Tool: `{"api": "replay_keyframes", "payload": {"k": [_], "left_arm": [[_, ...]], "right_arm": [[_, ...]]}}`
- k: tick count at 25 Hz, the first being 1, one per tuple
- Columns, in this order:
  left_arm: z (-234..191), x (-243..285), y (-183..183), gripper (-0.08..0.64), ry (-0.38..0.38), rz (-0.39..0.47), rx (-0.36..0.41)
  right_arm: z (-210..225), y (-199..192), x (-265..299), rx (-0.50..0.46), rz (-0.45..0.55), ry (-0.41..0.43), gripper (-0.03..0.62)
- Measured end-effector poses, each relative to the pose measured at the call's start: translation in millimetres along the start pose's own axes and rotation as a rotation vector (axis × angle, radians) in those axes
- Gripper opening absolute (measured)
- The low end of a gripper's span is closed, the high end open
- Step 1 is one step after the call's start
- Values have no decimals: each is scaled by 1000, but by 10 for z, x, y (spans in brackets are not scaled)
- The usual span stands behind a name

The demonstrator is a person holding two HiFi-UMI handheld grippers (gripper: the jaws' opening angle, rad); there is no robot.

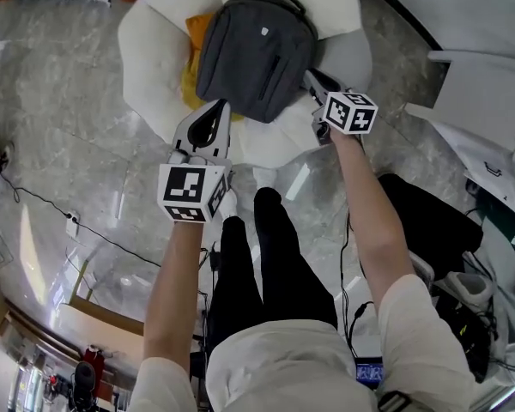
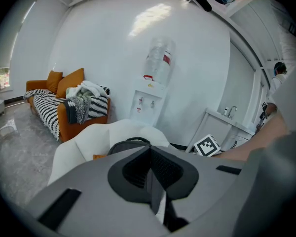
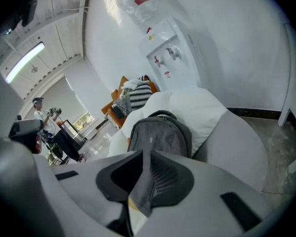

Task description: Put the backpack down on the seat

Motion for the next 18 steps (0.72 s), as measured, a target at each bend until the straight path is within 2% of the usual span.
{"api": "replay_keyframes", "payload": {"k": [3, 10, 18], "left_arm": [[-16, -172, 121, 17, 1, 12, 2], [30, -696, 407, 17, 3, 40, 8], [89, -1306, 660, 17, 13, 75, 9]], "right_arm": [[-295, 41, -173, -12, 14, 38, 44], [-1048, 112, -743, -35, 75, 104, 35], [-1556, 63, -1419, -44, 126, 100, 32]]}}
Point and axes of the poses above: the fingertips, and each gripper's own axes: x forward along the fingers, z to its right, y out of its top, the point moved 10 cm from there along -x, backward along the fingers, and after that the axes turned 10 degrees about x, right-handed, at the moved point
